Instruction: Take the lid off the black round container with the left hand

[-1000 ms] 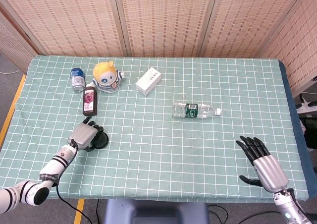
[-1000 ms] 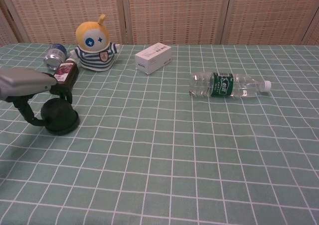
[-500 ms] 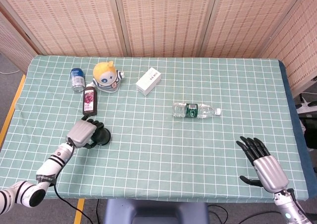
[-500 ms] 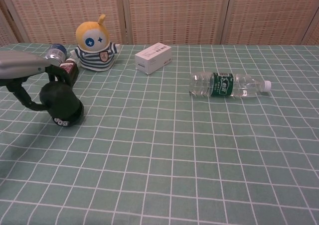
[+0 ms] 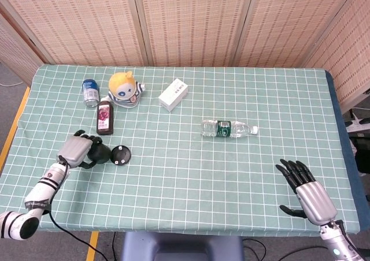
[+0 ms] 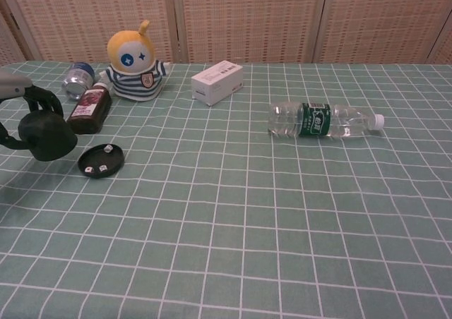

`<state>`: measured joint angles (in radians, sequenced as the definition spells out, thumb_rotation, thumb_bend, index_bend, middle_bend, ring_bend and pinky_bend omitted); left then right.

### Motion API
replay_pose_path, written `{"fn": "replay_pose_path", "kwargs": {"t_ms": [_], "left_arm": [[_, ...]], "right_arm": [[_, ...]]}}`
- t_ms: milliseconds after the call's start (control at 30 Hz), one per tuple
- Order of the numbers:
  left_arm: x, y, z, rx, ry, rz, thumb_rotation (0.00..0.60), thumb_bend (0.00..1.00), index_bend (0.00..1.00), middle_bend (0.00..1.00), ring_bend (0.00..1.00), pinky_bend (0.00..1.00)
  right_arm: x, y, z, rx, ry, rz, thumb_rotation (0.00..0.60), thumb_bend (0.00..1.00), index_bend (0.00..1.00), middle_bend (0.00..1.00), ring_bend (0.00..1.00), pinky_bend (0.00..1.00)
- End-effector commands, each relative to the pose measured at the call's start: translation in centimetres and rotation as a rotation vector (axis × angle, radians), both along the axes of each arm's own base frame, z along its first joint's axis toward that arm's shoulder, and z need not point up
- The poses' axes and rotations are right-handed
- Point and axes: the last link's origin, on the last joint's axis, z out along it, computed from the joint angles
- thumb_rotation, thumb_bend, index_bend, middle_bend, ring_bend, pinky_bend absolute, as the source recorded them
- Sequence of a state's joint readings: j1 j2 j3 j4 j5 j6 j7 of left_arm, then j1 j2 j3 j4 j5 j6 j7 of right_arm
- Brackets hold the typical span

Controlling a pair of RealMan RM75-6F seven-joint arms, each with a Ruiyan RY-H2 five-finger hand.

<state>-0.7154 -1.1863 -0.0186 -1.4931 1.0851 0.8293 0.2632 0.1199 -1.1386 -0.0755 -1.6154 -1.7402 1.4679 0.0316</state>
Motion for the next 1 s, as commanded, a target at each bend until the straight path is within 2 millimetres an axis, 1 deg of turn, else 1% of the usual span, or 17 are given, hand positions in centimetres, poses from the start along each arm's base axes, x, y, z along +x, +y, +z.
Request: {"fn": "replay_pose_path", "kwargs": {"t_ms": [33, 167, 200, 267, 300, 333, 367, 433, 500, 667, 767, 833, 867, 900, 967, 1000], "left_arm": [[-1.2, 0.3, -0.1, 0.013, 0.034, 0.026, 0.6, 0.3, 0.54, 0.49, 0.29, 0.16], [-2.6, 0.6, -0.6, 0.012, 0.062, 0.065, 0.6, 0.3, 0.51, 0.46, 0.29, 0.15], [-2.8, 0.7, -0.7, 0.011, 0.068, 0.072, 0.6, 0.3, 0.49, 0.45, 0.28, 0.15], [-3.3, 0.7, -0.9, 0.007, 0.077, 0.088, 0.6, 0.3, 0.4, 0.38, 0.27, 0.15], [-3.6, 0.7, -1.0, -0.002, 0.085, 0.103, 0.6, 0.3, 0.31, 0.3, 0.24, 0.14], [-3.8, 0.6, -1.0, -0.01, 0.091, 0.116, 0.6, 0.3, 0.19, 0.2, 0.19, 0.13], [-3.8, 0.6, -1.1, -0.014, 0.094, 0.127, 0.6, 0.31, 0.08, 0.08, 0.11, 0.12], [-3.9, 0.6, -1.0, -0.013, 0.093, 0.143, 0.6, 0.31, 0.0, 0.0, 0.02, 0.12], [-3.8, 0.5, -0.9, -0.007, 0.077, 0.154, 0.6, 0.3, 0.0, 0.0, 0.0, 0.12], [-3.4, 0.2, -0.7, -0.011, 0.063, 0.161, 0.6, 0.31, 0.0, 0.0, 0.0, 0.14], [-3.0, -0.4, -0.2, 0.011, 0.031, 0.149, 0.6, 0.31, 0.0, 0.0, 0.0, 0.14], [-1.4, -2.2, 0.1, 0.049, -0.104, 0.097, 0.6, 0.3, 0.0, 0.0, 0.0, 0.14], [-0.7, -3.5, 0.3, 0.06, -0.191, 0.063, 0.6, 0.3, 0.0, 0.0, 0.0, 0.14], [-0.2, -5.4, 0.9, 0.073, -0.29, 0.01, 0.6, 0.3, 0.0, 0.0, 0.0, 0.13], [-0.4, -8.5, 2.0, 0.109, -0.386, -0.081, 0.6, 0.32, 0.0, 0.0, 0.0, 0.09], [-1.1, -10.4, 2.7, 0.149, -0.424, -0.131, 0.6, 0.33, 0.0, 0.0, 0.0, 0.08]], "right_arm": [[0.0, 0.0, 0.0, 0.002, 0.0, 0.0, 0.6, 0.0, 0.0, 0.0, 0.0, 0.0], [0.0, 0.0, 0.0, -0.002, 0.0, 0.0, 0.6, 0.0, 0.0, 0.0, 0.0, 0.0], [0.0, 0.0, 0.0, -0.003, 0.0, 0.001, 0.6, 0.0, 0.0, 0.0, 0.0, 0.0], [0.0, 0.0, 0.0, -0.003, 0.001, 0.001, 0.6, 0.0, 0.0, 0.0, 0.0, 0.0], [0.0, 0.0, 0.0, -0.003, 0.002, 0.0, 0.6, 0.0, 0.0, 0.0, 0.0, 0.0], [0.0, 0.0, 0.0, -0.003, 0.002, 0.0, 0.6, 0.0, 0.0, 0.0, 0.0, 0.0], [0.0, 0.0, 0.0, -0.003, 0.002, 0.0, 0.6, 0.0, 0.0, 0.0, 0.0, 0.0], [0.0, 0.0, 0.0, -0.003, 0.002, 0.0, 0.6, 0.0, 0.0, 0.0, 0.0, 0.0], [0.0, 0.0, 0.0, -0.003, 0.002, 0.0, 0.6, 0.0, 0.0, 0.0, 0.0, 0.0], [0.0, 0.0, -0.1, 0.0, 0.002, 0.001, 0.6, 0.0, 0.0, 0.0, 0.0, 0.0], [0.0, 0.0, 0.0, -0.003, 0.0, 0.002, 0.6, 0.0, 0.0, 0.0, 0.0, 0.0], [0.0, 0.0, 0.1, -0.007, -0.002, 0.002, 0.6, 0.0, 0.0, 0.0, 0.0, 0.0], [0.0, 0.0, 0.2, -0.011, 0.0, 0.001, 0.6, 0.0, 0.0, 0.0, 0.0, 0.0], [-0.1, 0.0, 0.2, -0.013, 0.006, 0.0, 0.6, 0.0, 0.0, 0.0, 0.0, 0.0], [-0.1, 0.0, -0.1, -0.005, 0.013, 0.0, 0.6, 0.0, 0.0, 0.0, 0.0, 0.0], [-0.1, 0.0, -0.3, 0.005, 0.022, 0.001, 0.6, 0.0, 0.0, 0.0, 0.0, 0.0]]}}
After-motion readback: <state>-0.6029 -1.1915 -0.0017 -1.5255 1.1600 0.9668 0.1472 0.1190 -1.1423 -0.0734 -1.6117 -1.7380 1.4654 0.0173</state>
